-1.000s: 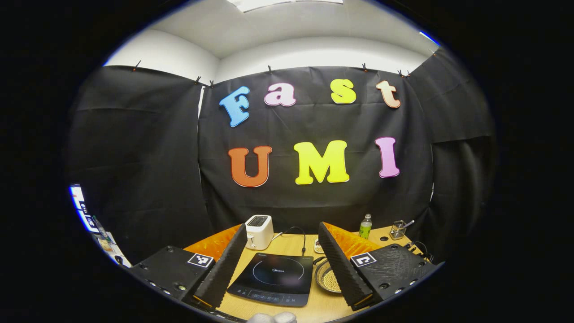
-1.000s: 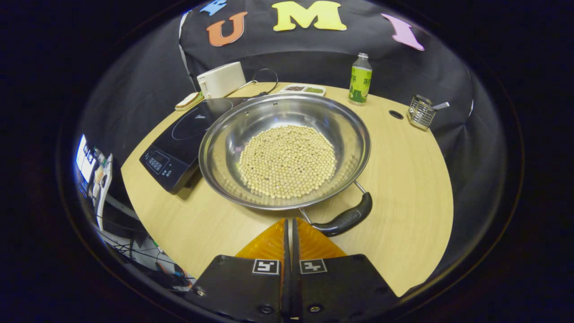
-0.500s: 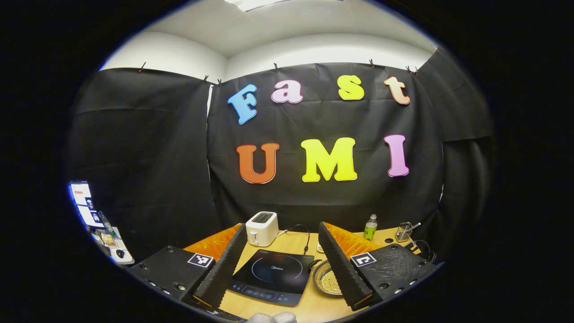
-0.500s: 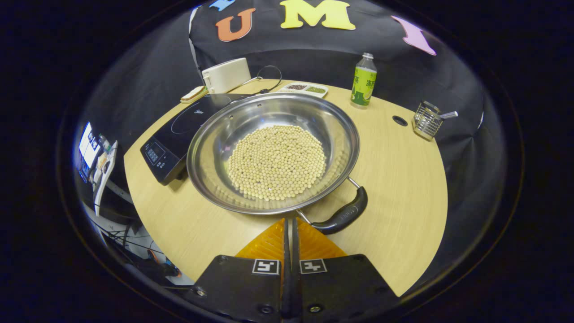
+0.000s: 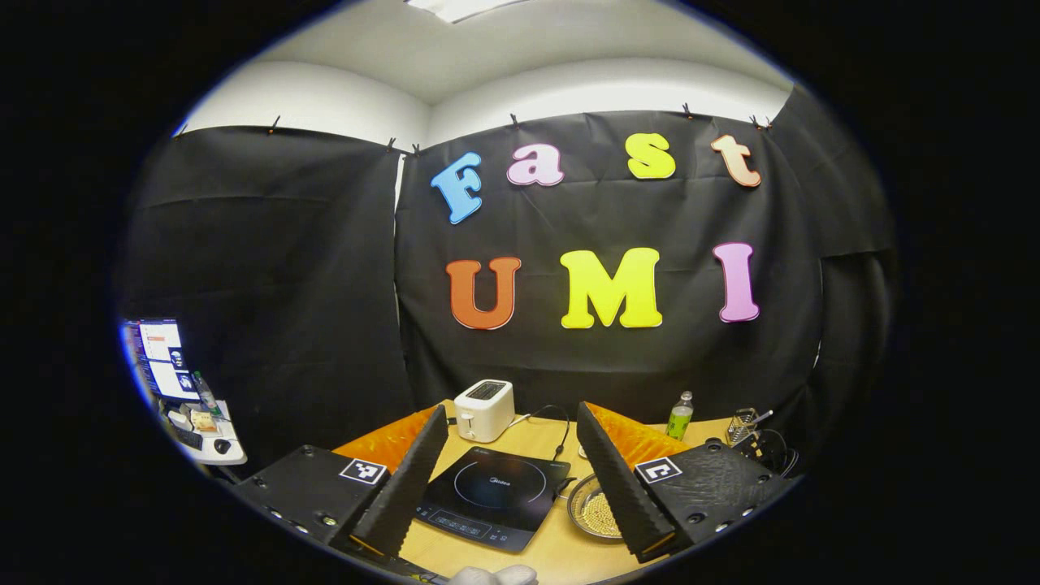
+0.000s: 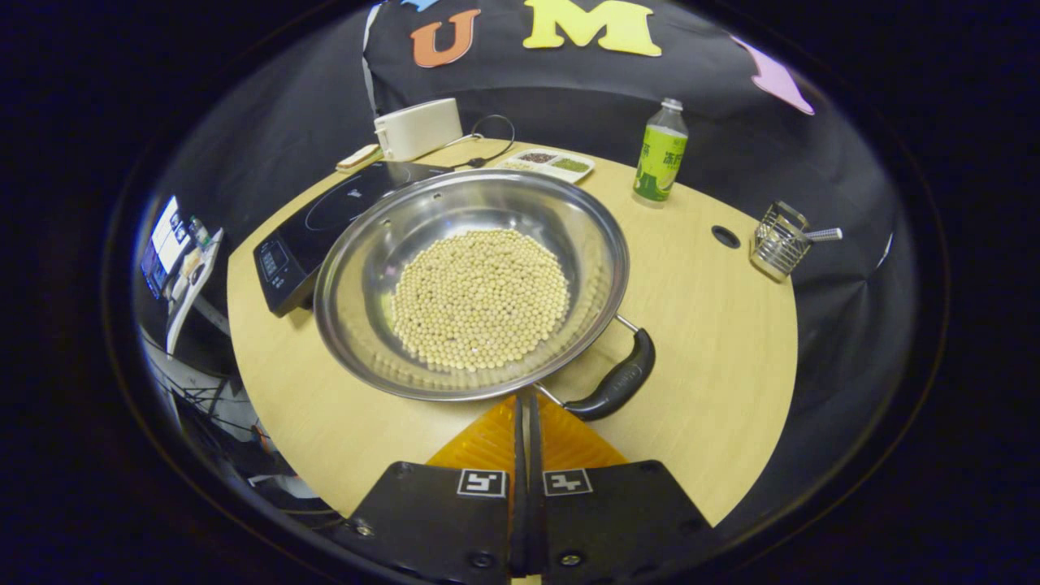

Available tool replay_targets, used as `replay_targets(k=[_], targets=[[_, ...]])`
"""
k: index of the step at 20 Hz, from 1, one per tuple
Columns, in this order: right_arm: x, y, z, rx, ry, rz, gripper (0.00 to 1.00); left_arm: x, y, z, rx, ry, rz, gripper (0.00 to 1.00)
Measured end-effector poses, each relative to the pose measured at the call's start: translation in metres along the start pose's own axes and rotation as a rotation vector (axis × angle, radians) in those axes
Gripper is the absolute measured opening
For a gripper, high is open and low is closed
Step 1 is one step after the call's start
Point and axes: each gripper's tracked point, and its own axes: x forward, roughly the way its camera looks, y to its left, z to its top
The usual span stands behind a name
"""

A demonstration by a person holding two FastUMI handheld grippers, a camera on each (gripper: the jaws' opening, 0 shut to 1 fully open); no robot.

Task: First push the handle of the pot to place it horizontally, then grasp the pot with both hands and set it on the induction cooktop.

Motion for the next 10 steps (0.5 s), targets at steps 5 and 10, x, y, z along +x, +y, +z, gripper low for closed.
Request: replay_targets(k=[5, 10], targets=[[0.006, -0.023, 0.006, 0.012, -0.002, -0.017, 0.04, 0.001, -0.009, -0.010, 0.006, 0.018, 0.014, 0.95], [0.008, -0.038, 0.013, 0.017, -0.002, -0.035, 0.01, 0.000, -0.011, -0.010, 0.003, 0.027, 0.030, 0.95]])
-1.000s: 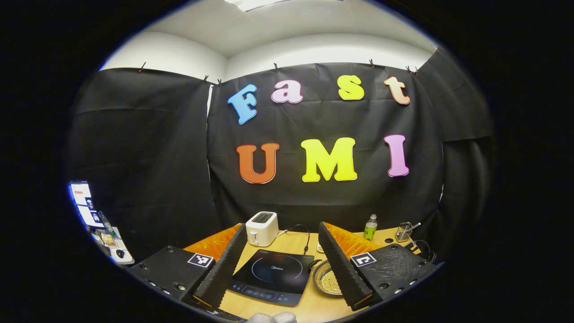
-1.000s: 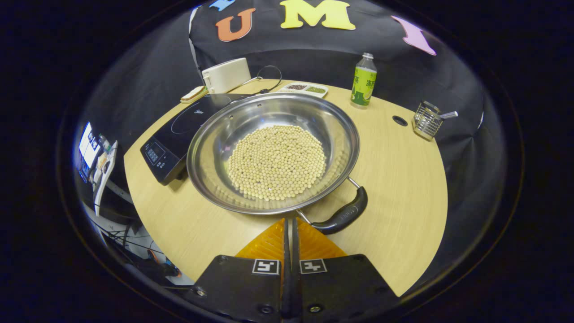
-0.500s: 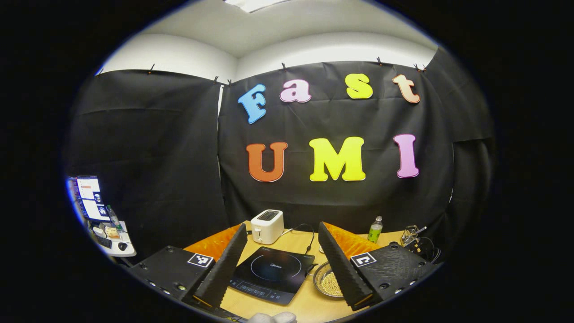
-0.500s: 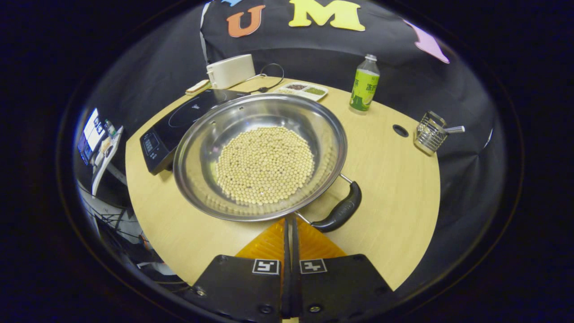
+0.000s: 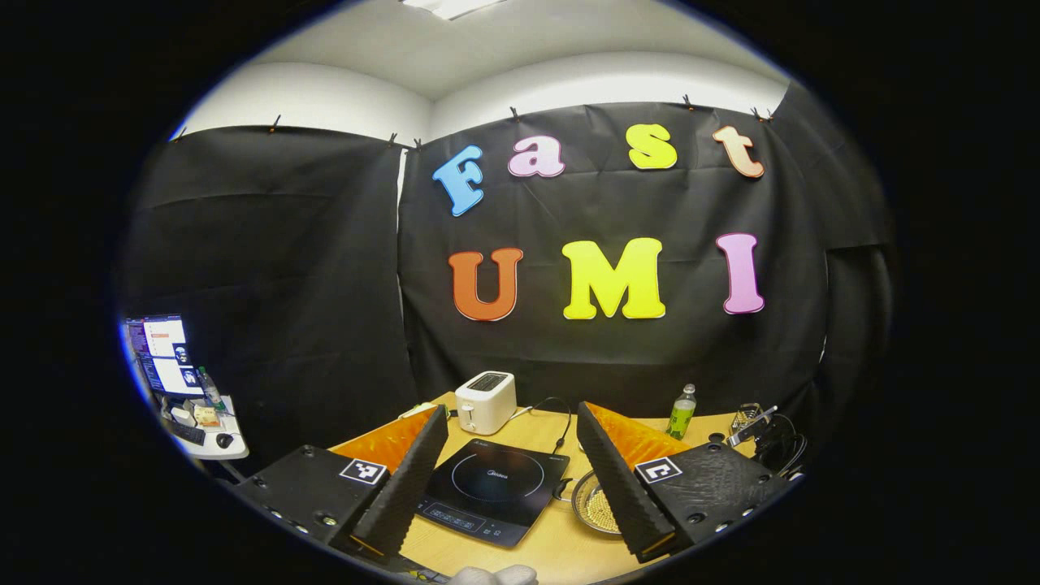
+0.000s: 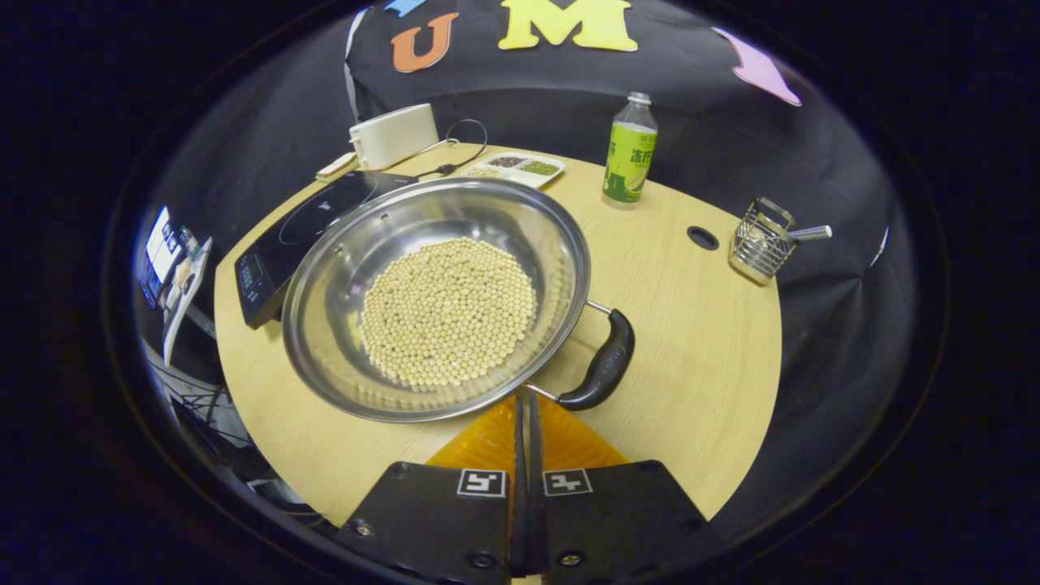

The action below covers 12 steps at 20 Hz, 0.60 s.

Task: First push the handle of the pot to place it horizontally, then grasp the pot with both hands and set it on the induction cooktop.

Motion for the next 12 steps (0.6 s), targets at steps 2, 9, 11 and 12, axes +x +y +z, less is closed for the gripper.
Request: replay_targets(k=[2, 9, 11, 12], targets=[[0.000, 0.002, 0.000, -0.001, 0.000, 0.002, 0.01, 0.002, 0.000, 0.003, 0.003, -0.006, 0.003, 0.95], [-0.009, 0.008, -0.005, 0.041, -0.021, -0.044, 0.01, 0.010, 0.005, 0.004, 0.008, -0.015, -0.041, 0.95], [-0.019, 0.011, -0.011, 0.064, -0.028, -0.072, 0.00, 0.012, 0.010, 0.002, 0.009, -0.020, -0.070, 0.95], [-0.027, 0.014, -0.014, 0.079, -0.034, -0.088, 0.04, 0.013, 0.012, 0.000, 0.006, -0.018, -0.089, 0.95]])
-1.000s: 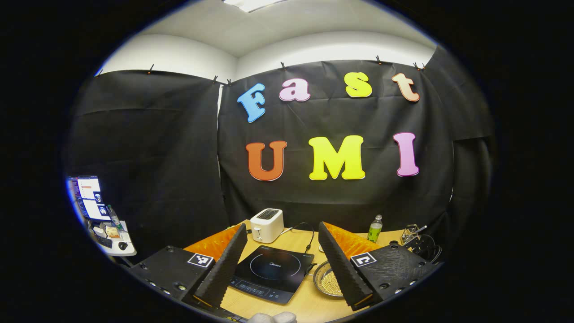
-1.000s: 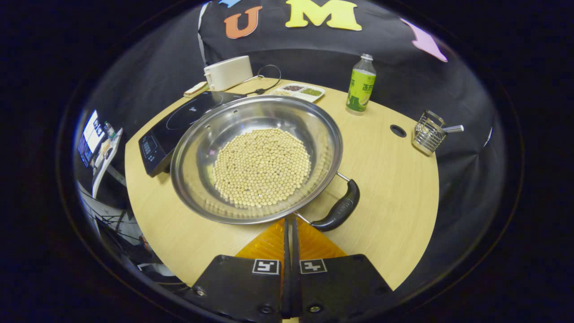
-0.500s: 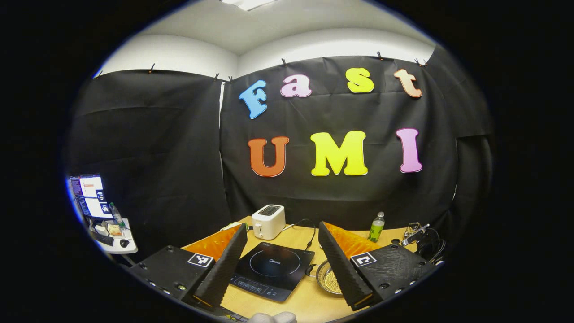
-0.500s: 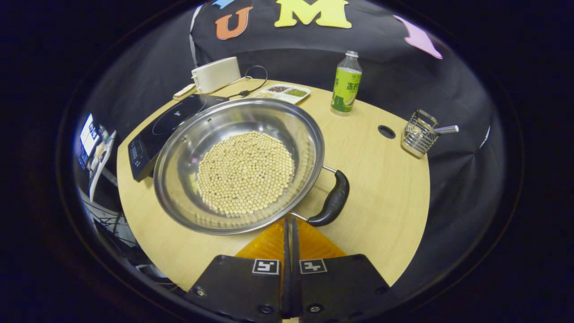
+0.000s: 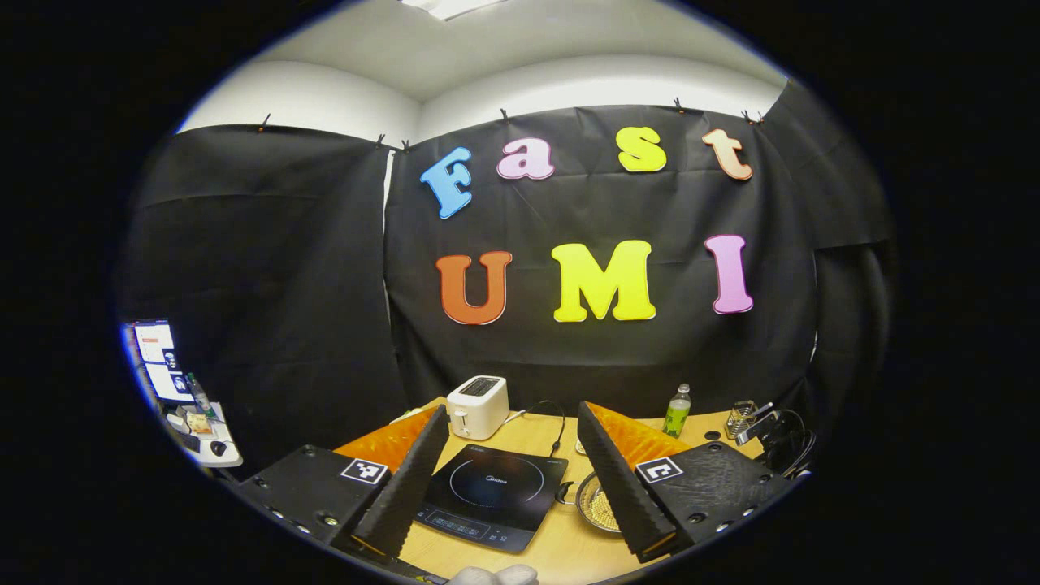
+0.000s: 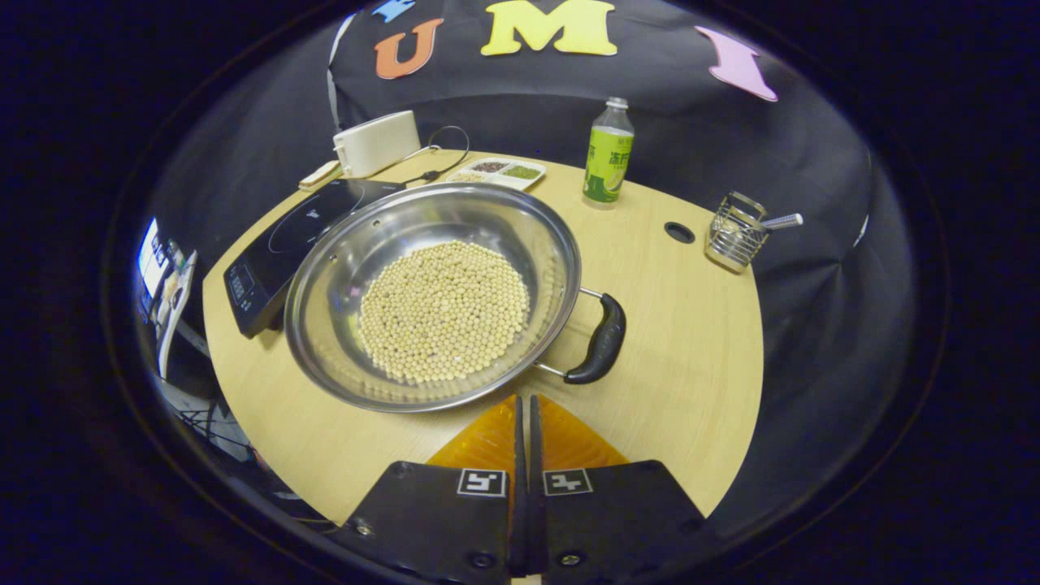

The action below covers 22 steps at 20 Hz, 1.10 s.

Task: First push the handle of the pot to place it horizontally, then grasp the pot with both hands and set it on the induction cooktop.

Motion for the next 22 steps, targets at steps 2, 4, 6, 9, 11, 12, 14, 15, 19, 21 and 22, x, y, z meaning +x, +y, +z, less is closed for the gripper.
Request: replay_targets(k=[2, 4, 6, 9, 11, 12, 14, 15, 19, 21, 22], targets=[[-0.018, 0.002, -0.004, 0.029, -0.017, -0.047, 0.04, 0.003, 0.004, -0.003, -0.012, 0.002, -0.051, 0.95], [-0.038, 0.005, -0.007, 0.070, -0.049, -0.101, 0.01, 0.004, 0.012, -0.008, -0.010, 0.009, -0.106, 0.95], [-0.057, 0.014, -0.013, 0.111, -0.077, -0.147, 0.04, 0.004, 0.021, -0.010, 0.000, 0.005, -0.159, 0.95], [-0.088, 0.029, -0.028, 0.194, -0.124, -0.207, 0.01, 0.002, 0.030, -0.022, 0.003, 0.010, -0.243, 0.95], [-0.105, 0.043, -0.038, 0.248, -0.156, -0.226, 0.04, -0.002, 0.035, -0.029, 0.008, 0.016, -0.289, 0.95], [-0.111, 0.051, -0.043, 0.270, -0.168, -0.231, 0.01, -0.004, 0.038, -0.034, 0.010, 0.020, -0.312, 0.95], [-0.123, 0.060, -0.054, 0.302, -0.190, -0.256, 0.06, -0.007, 0.044, -0.042, 0.022, 0.028, -0.349, 0.95], [-0.129, 0.067, -0.057, 0.317, -0.202, -0.265, 0.09, -0.008, 0.049, -0.048, 0.030, 0.037, -0.359, 0.95], [-0.139, 0.090, -0.062, 0.334, -0.238, -0.231, 0.48, -0.003, 0.048, -0.074, 0.026, 0.078, -0.387, 0.95], [-0.141, 0.090, -0.062, 0.321, -0.245, -0.245, 0.82, 0.002, 0.042, -0.093, 0.010, 0.121, -0.397, 0.95], [-0.140, 0.089, -0.061, 0.311, -0.246, -0.255, 0.84, 0.004, 0.035, -0.104, -0.001, 0.154, -0.409, 0.95]])
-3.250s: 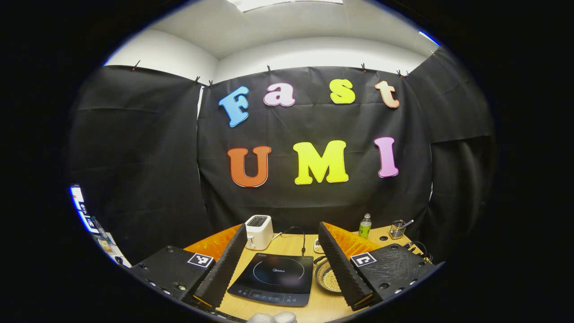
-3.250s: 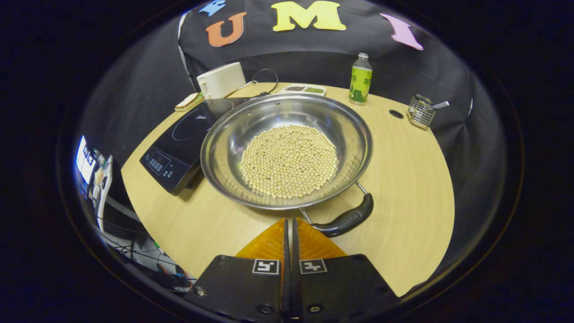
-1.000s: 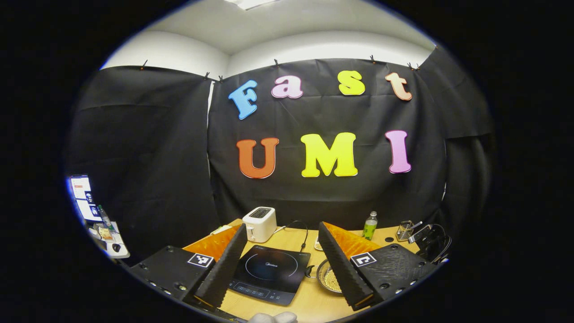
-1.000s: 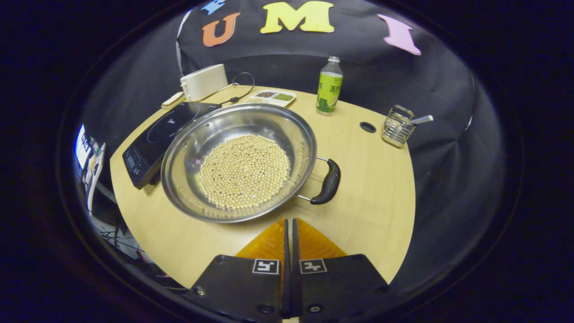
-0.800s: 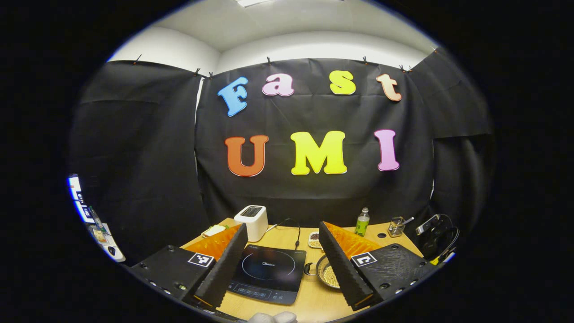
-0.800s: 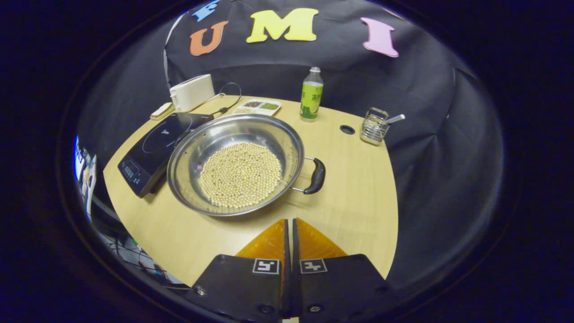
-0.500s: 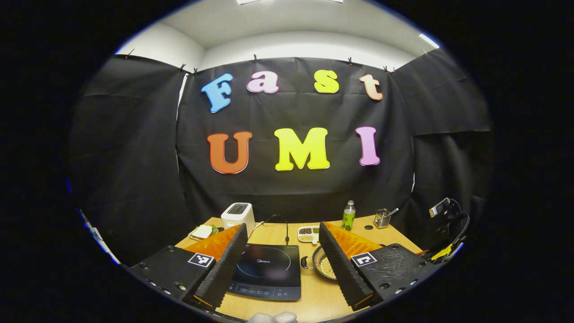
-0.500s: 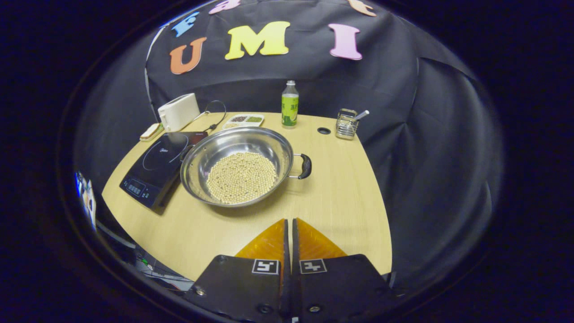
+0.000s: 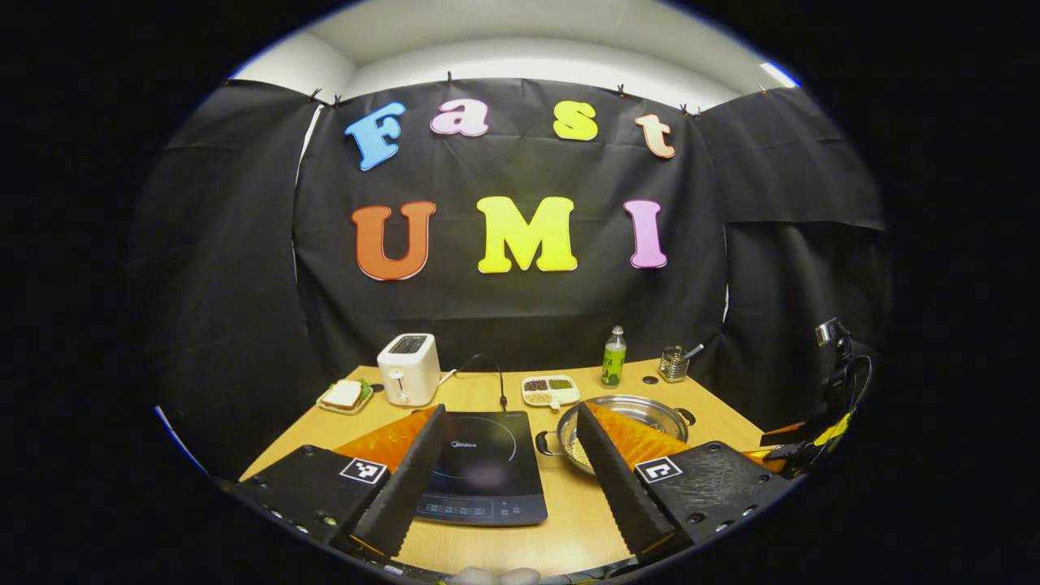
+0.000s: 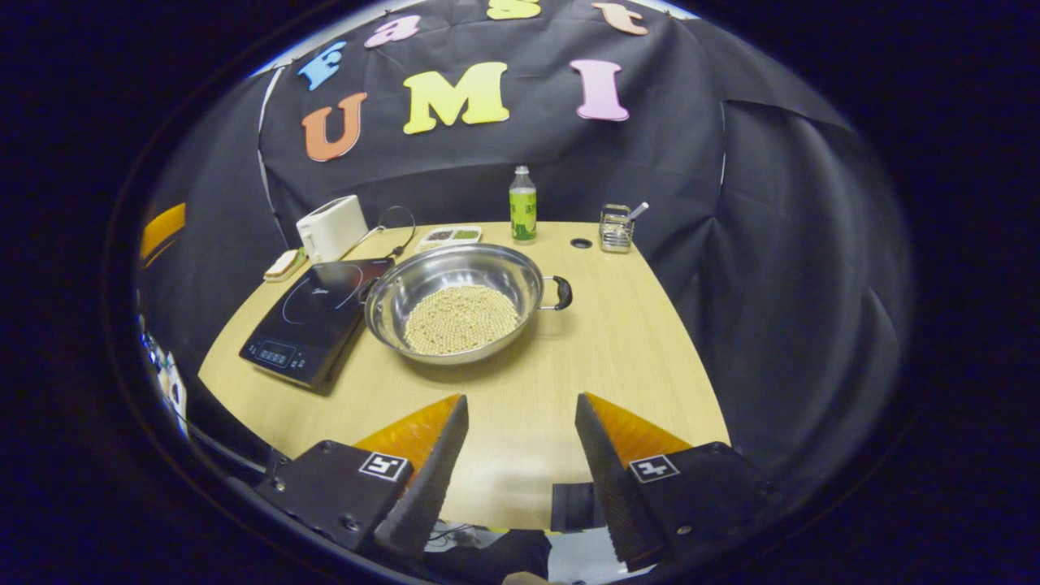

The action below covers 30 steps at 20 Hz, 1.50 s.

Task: First push the handle of the pot to place it horizontally, then grasp the pot with both hands and set it on the induction cooktop.

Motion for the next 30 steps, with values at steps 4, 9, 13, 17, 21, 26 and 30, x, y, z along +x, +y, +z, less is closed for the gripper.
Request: replay_targets(k=[4, 9, 13, 17, 21, 26, 30], targets=[[0.019, 0.002, 0.002, 0.010, -0.002, 0.030, 0.89, 0.031, -0.010, -0.035, -0.007, 0.055, -0.013, 0.95], [0.069, -0.015, 0.022, 0.068, 0.034, 0.042, 0.93, 0.083, -0.024, -0.087, -0.022, 0.180, -0.003, 0.95], [0.119, -0.024, 0.046, 0.060, 0.066, 0.086, 0.91, 0.130, -0.031, -0.118, -0.057, 0.270, 0.009, 0.96], [0.169, -0.030, 0.067, 0.028, 0.101, 0.105, 0.90, 0.178, -0.034, -0.141, -0.055, 0.340, 0.030, 0.96], [0.208, -0.031, 0.075, -0.003, 0.137, 0.119, 0.91, 0.213, -0.039, -0.167, -0.040, 0.411, 0.042, 0.96], [0.234, -0.035, 0.076, -0.018, 0.176, 0.127, 0.90, 0.238, -0.044, -0.192, -0.028, 0.475, 0.045, 0.96], [0.246, -0.037, 0.075, -0.029, 0.207, 0.137, 0.90, 0.251, -0.054, -0.198, -0.019, 0.502, 0.019, 0.96]])
